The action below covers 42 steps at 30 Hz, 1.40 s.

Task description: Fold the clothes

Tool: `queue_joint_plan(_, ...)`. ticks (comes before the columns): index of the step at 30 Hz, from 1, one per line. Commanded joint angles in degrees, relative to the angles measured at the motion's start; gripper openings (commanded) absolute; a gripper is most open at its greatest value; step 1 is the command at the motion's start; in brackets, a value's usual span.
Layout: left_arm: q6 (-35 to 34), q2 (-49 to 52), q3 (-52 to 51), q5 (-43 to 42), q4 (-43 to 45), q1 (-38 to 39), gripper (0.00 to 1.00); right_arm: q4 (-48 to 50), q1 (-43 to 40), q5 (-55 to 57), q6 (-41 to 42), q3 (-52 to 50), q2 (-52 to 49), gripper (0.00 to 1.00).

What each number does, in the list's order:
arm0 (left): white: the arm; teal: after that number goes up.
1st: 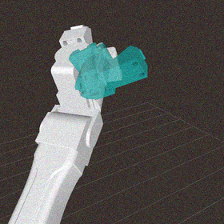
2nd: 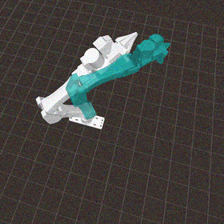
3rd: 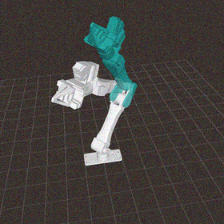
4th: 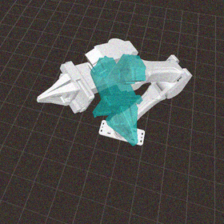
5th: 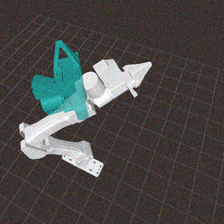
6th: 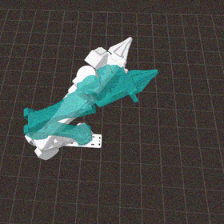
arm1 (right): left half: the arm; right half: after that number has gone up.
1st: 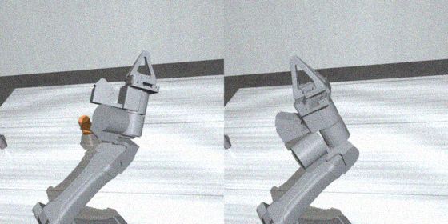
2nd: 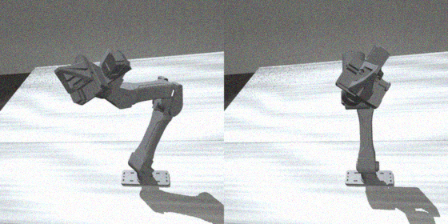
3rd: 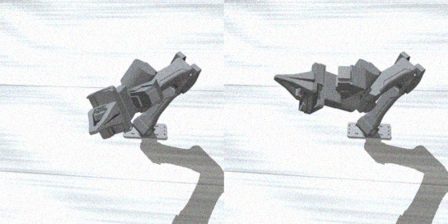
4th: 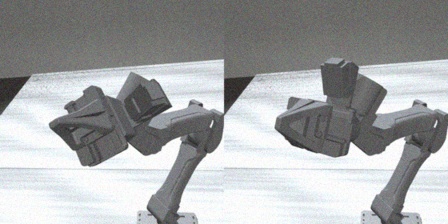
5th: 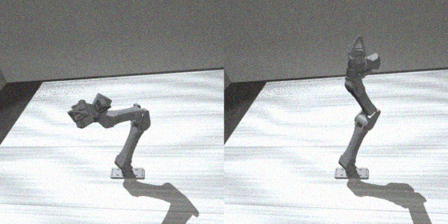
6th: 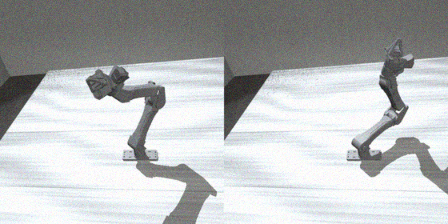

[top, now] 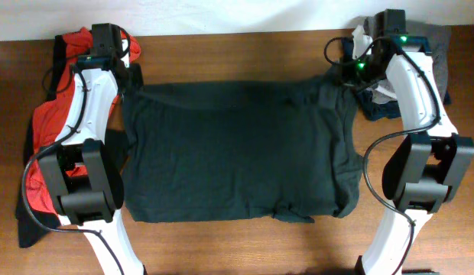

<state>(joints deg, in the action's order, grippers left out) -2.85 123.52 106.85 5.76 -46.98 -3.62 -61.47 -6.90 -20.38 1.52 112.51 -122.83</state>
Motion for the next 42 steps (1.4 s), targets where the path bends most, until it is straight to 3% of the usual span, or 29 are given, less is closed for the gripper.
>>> queue_joint_plan(1, -0.1, -2.3, 1.1, -0.1, -4.1, 0.1, 0.01, -3.3, -1.8, 2.5, -1.1, 0.7, 1.6, 0.04)
queue_joint_plan(8, -0.1, -2.3, 0.8, 3.1, -8.4, 0.1, 0.01, -7.5, -2.2, 5.7, -2.4, 0.5, 1.5, 0.05)
queue_joint_plan(10, -0.1, -2.3, 0.8, 3.1, -8.9, 0.1, 0.02, -8.0, -2.2, 6.1, -2.6, 0.5, 1.5, 0.2)
queue_joint_plan(12, -0.1, -2.3, 0.8, 3.1, -9.0, 0.1, 0.12, -8.4, -2.2, 6.1, -2.6, 0.5, 1.5, 0.29)
queue_joint_plan(15, -0.1, -2.3, 0.8, 3.0, -9.8, 0.1, 0.25, -9.2, -2.3, 6.2, -2.8, 0.5, 1.5, 0.36)
queue_joint_plan(17, -0.1, -2.3, 0.8, 3.0, -10.8, 0.1, 0.28, -9.7, -2.4, 7.0, -2.8, 0.5, 1.5, 0.36)
queue_joint_plan(20, -0.1, -2.3, 0.8, 3.1, -12.4, 0.1, 0.42, -11.1, -2.7, 6.9, -2.7, 0.6, 1.5, 0.36)
queue_joint_plan(23, -0.1, -2.3, 0.9, 3.0, -14.5, 0.1, 0.45, -12.9, -3.2, 6.8, -2.6, 0.9, 2.0, 0.36)
queue_joint_plan(25, -0.2, -2.3, 1.5, 3.0, -16.5, 0.1, 0.52, -13.6, -3.4, 5.8, -2.6, 1.0, 3.0, 0.36)
queue_joint_plan(30, -0.2, -3.6, 6.2, 1.8, -22.8, 0.1, 0.7, -17.1, -4.0, 5.6, -1.1, 1.5, 8.6, 0.36)
queue_joint_plan(34, -0.4, -8.1, 9.6, -2.1, -26.4, 0.1, 0.84, -21.1, -4.1, 5.7, -0.8, 1.6, 16.4, 0.42)
queue_joint_plan(42, -4.9, -20.0, 9.7, -2.9, -32.3, 0.1, 0.87, -28.2, -4.0, 6.3, 2.3, 1.6, 29.9, 0.45)
